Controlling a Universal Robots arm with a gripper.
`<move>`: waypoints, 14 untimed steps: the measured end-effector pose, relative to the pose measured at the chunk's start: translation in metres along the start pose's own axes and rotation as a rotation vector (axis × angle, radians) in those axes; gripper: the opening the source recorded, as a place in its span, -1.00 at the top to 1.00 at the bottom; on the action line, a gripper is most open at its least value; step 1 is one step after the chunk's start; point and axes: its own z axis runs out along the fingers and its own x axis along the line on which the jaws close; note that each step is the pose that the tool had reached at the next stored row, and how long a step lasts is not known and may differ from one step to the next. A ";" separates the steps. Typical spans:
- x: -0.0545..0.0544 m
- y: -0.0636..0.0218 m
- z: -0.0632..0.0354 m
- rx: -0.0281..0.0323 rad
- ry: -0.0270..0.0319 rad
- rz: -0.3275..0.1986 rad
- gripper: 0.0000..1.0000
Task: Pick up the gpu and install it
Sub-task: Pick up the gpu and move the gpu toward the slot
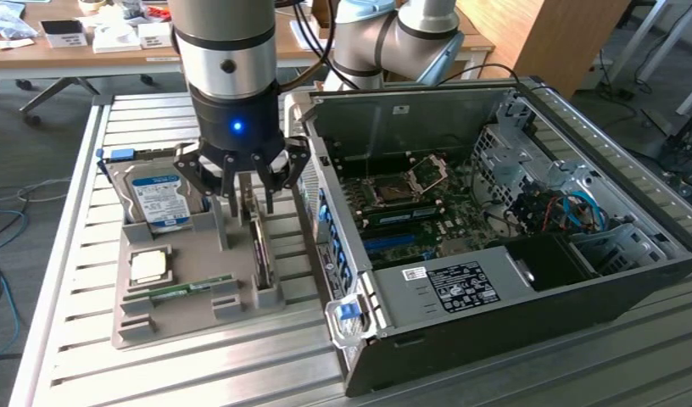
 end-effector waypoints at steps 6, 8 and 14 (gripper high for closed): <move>0.000 -0.0001 0.0015 0.0000 0.0000 0.000 0.05; 0.000 -0.0001 0.0015 0.0000 0.0000 0.000 0.05; 0.000 -0.0001 0.0035 0.0000 0.0001 0.000 0.05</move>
